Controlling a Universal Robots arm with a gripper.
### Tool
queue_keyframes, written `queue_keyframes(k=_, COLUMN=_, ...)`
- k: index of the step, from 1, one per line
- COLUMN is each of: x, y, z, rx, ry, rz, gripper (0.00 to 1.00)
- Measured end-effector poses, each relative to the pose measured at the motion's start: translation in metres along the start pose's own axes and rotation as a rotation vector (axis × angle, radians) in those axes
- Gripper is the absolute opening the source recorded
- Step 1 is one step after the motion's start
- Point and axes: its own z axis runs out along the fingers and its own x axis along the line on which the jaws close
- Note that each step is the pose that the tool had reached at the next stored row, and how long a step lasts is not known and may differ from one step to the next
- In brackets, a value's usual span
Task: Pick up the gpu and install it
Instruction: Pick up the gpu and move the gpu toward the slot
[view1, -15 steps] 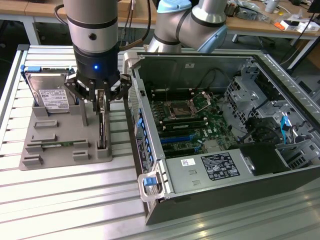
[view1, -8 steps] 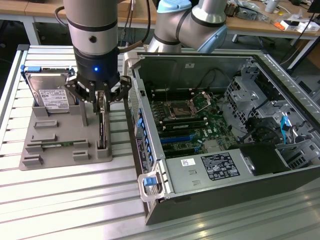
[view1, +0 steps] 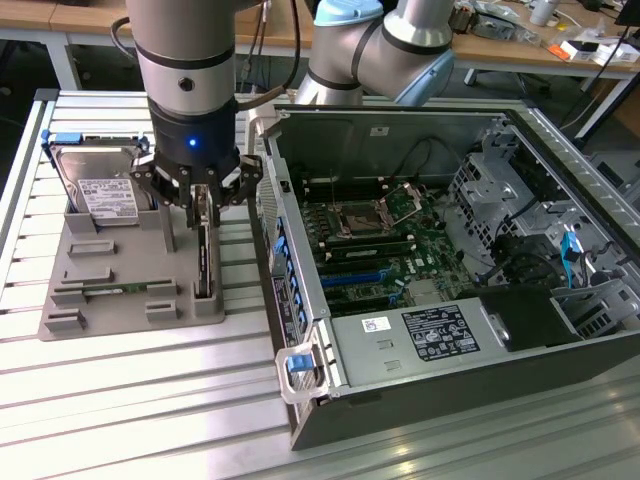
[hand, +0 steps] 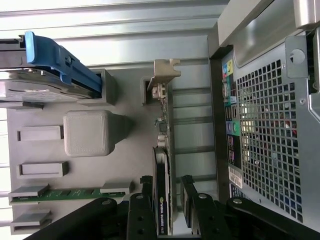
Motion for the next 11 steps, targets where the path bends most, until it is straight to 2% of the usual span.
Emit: queue_keyframes(k=11, x=0.0001, y=-0.0003, z=0.0056, rx=0.0000, ry=0.0000, rz=0.000, gripper=0.36)
